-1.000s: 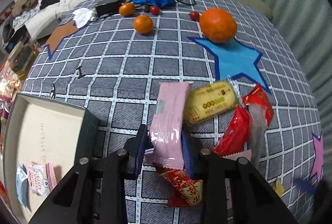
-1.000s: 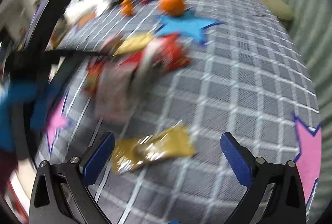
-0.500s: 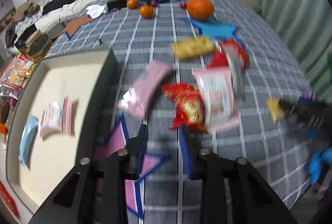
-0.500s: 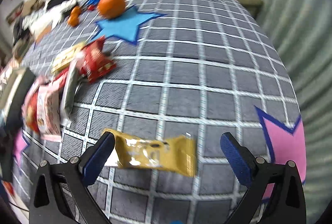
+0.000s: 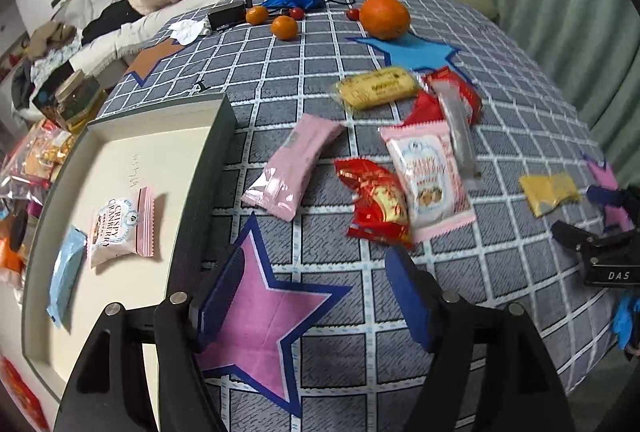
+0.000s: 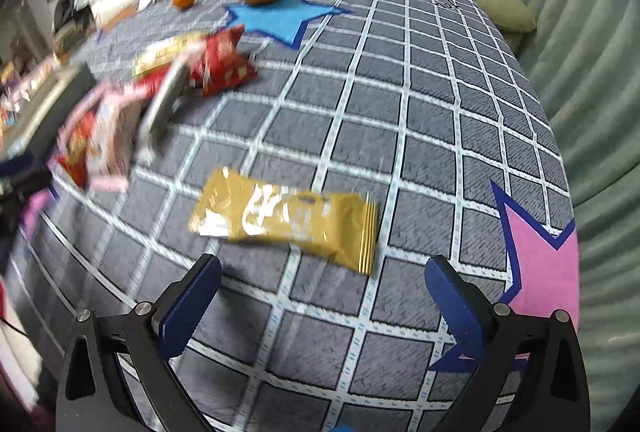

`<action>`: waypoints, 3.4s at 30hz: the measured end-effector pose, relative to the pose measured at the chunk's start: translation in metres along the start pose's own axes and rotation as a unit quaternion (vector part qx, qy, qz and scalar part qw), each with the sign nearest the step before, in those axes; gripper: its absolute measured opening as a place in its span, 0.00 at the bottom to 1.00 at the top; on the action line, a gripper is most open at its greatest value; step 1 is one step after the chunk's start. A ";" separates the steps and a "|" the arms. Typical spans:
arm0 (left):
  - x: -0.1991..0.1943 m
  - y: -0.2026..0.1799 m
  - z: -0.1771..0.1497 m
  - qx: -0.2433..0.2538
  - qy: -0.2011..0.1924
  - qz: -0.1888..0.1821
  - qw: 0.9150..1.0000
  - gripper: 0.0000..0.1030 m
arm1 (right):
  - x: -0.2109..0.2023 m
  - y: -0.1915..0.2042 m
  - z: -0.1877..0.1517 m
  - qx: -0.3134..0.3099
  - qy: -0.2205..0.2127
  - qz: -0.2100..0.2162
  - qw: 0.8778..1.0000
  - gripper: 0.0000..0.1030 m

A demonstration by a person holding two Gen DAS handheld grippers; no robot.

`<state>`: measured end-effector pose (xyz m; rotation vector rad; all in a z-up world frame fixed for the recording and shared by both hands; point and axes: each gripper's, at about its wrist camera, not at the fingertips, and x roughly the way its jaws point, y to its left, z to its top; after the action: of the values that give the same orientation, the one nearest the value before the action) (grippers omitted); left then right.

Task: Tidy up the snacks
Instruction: 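Move both grippers back over the snack pile, then position the right gripper over the yellow bar and left over the pink bar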

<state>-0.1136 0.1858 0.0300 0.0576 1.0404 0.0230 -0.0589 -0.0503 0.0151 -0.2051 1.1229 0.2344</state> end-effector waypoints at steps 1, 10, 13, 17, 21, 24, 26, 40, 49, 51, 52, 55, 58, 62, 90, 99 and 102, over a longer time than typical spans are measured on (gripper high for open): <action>0.000 0.000 -0.002 0.000 0.001 -0.001 1.000 0.74 | -0.002 0.002 0.000 -0.007 -0.010 -0.004 1.000 0.99; 0.004 0.013 0.015 0.011 0.002 -0.016 1.000 0.77 | 0.010 0.016 0.029 -0.041 -0.029 -0.023 0.998 0.99; 0.021 0.005 0.031 0.030 0.007 -0.012 0.999 0.77 | 0.020 0.006 0.040 -0.009 -0.018 0.005 1.000 0.99; 0.048 0.006 0.040 0.024 0.034 -0.008 0.999 0.77 | 0.021 0.001 0.039 0.002 -0.021 0.015 1.000 0.99; 0.053 0.016 0.045 -0.003 0.027 -0.015 1.000 0.75 | 0.023 0.001 0.043 -0.005 -0.018 0.018 1.000 0.99; 0.050 0.017 0.045 -0.012 0.025 -0.017 0.999 0.42 | 0.026 0.001 0.052 0.005 -0.005 0.012 1.000 0.98; 0.046 0.017 0.040 -0.018 0.029 -0.018 0.999 0.38 | 0.023 0.004 0.053 0.009 -0.007 0.010 1.000 0.84; -0.003 -0.004 -0.029 -0.050 0.018 -0.017 0.998 0.73 | -0.017 0.027 -0.003 0.059 0.011 0.091 0.994 0.45; 0.021 -0.006 -0.012 -0.029 0.004 -0.008 1.000 0.84 | -0.009 0.014 -0.003 0.096 0.007 0.037 0.995 0.87; 0.026 -0.010 -0.011 -0.021 0.002 -0.021 1.000 0.97 | -0.006 0.019 -0.001 0.096 -0.003 0.024 0.995 1.00; 0.029 -0.012 -0.011 -0.015 0.007 -0.023 1.000 1.00 | -0.003 0.023 -0.001 0.095 -0.004 0.025 0.995 1.00; 0.028 -0.014 -0.012 -0.011 -0.015 -0.026 0.999 1.00 | 0.001 0.038 -0.002 0.074 -0.024 -0.017 0.997 1.00; 0.028 -0.014 -0.015 -0.010 -0.029 -0.028 0.999 1.00 | 0.000 0.041 -0.007 0.074 -0.048 -0.017 0.996 1.00; 0.026 -0.014 -0.020 -0.014 -0.046 -0.026 0.999 1.00 | -0.001 0.041 -0.008 0.067 -0.063 -0.013 0.996 1.00; 0.024 -0.014 -0.022 -0.015 -0.049 -0.026 0.998 1.00 | -0.003 0.043 -0.015 0.069 -0.081 -0.019 0.994 1.00; 0.025 -0.014 -0.022 -0.015 -0.049 -0.026 0.998 1.00 | -0.003 0.043 -0.015 0.069 -0.081 -0.019 0.994 1.00; 0.025 -0.014 -0.022 -0.015 -0.049 -0.026 0.998 1.00 | -0.003 0.043 -0.015 0.069 -0.081 -0.019 0.994 1.00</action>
<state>-0.1202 0.1738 -0.0032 0.0044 0.9424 -0.0106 -0.0857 -0.0132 0.0094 -0.0831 0.9691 0.1366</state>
